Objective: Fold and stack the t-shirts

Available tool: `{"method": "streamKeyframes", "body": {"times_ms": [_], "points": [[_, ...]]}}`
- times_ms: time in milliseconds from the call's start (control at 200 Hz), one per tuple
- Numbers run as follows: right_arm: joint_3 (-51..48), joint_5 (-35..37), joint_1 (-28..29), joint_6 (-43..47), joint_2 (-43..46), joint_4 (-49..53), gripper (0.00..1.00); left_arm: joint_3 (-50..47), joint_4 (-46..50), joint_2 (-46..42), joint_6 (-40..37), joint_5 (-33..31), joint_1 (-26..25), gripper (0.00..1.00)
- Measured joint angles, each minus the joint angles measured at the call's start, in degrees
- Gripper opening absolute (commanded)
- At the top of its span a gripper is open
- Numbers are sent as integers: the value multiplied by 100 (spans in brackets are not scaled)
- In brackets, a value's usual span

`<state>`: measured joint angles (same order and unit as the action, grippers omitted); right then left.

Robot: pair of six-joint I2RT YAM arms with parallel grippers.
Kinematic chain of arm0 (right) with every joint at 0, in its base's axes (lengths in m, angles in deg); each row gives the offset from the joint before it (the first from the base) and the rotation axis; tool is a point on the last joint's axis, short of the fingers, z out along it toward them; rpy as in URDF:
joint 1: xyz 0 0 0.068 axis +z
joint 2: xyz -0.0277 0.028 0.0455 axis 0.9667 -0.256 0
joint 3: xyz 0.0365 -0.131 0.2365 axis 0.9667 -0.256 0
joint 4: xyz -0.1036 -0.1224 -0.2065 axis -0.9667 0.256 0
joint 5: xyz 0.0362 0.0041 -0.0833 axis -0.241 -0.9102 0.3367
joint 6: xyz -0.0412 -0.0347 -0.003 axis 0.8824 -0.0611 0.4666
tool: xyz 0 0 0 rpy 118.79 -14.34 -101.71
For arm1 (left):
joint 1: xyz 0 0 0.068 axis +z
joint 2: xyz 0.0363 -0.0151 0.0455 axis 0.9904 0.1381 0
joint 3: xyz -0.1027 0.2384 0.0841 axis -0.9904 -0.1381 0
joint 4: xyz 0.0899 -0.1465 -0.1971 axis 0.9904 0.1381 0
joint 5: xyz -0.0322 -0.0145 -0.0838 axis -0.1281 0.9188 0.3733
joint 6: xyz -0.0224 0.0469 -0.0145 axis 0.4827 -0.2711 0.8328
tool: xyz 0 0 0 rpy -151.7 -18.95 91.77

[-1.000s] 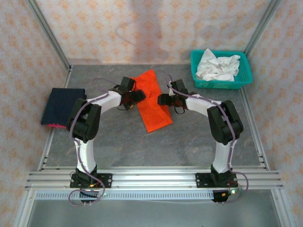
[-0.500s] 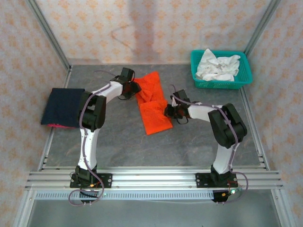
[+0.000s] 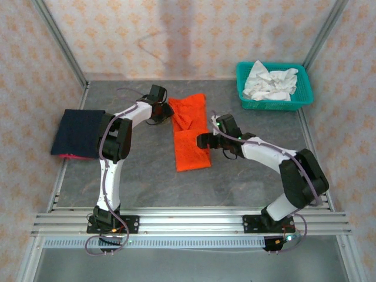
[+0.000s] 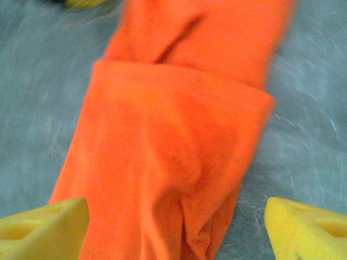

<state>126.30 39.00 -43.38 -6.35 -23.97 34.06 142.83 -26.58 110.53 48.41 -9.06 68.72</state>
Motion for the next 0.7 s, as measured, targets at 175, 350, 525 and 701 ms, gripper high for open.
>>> {"method": "streamKeyframes", "body": {"times_ms": [175,350,525,701], "points": [[85,-472,675,2704,201,732,84,13,15,0,-13,7,0,38],[763,-612,1025,4201,-291,1646,79,35,42,2,-46,28,0,38],[1250,-345,1333,4826,-1027,2055,70,35,44,2,-48,31,0,38],[1403,-120,1370,5038,-1386,2273,64,46,63,7,-50,42,0,38]]}}
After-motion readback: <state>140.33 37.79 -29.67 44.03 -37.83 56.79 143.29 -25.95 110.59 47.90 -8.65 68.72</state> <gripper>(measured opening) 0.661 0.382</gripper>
